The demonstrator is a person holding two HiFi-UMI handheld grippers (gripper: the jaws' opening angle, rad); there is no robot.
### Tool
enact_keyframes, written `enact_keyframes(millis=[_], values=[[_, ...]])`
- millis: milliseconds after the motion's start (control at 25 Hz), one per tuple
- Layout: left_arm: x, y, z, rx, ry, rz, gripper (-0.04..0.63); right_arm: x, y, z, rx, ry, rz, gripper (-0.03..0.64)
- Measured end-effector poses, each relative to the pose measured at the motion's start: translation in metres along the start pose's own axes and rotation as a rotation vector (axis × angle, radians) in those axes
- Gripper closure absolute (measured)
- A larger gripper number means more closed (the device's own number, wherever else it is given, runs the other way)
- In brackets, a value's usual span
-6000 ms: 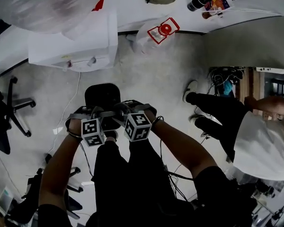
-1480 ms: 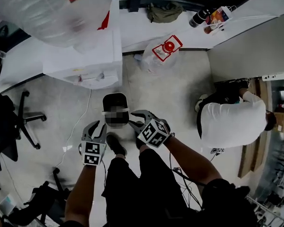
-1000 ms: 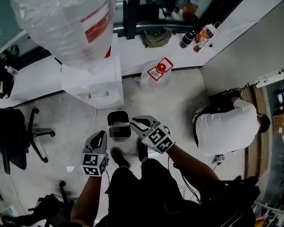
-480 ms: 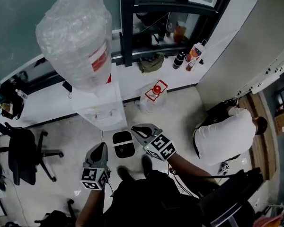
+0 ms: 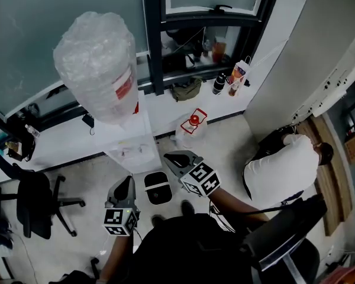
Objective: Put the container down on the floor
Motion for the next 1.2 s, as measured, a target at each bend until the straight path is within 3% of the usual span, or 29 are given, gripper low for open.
enact_keyframes(millis=[160,240,480,640,880,1200], values=[[-0.007,-0.006,0.003,-0.009,-0.019,0.061,0.584,-0.004,-0.004,0.006,-0.020,-0.062,-0.025,0.609],[-0.009,-0.009,0.002,-0.010,-0.023,0.075,0.584,-0.002,-0.009,0.011,0.005,-0.036,-0.031,0.609],[-0.006,-0.015,0.014,0.006,0.030,0.063,0.584,-0.001,-0.018,0.026,0.033,-0.050,-0.037,0.609],[-0.008,-0.023,0.015,0.019,0.002,0.071,0.584,-0.001,-0.020,0.037,0.065,-0.040,-0.041,0.609],[-0.005,-0.019,0.031,0.024,0.066,0.059,0.584,0.004,-0.019,0.043,0.082,-0.050,-0.073,0.609],[0.001,-0.015,0.034,0.020,0.070,0.059,0.584,0.008,-0.023,0.042,0.075,-0.032,-0.086,0.609]])
Point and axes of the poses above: the fingertips, and each gripper's own axes: y forward along the fingers, x to its right, z out of its top, the point moved 4 cm from there along -y, backward along the fingers, and after that the axes turned 8 degrees about -y, right-handed, at the moved point
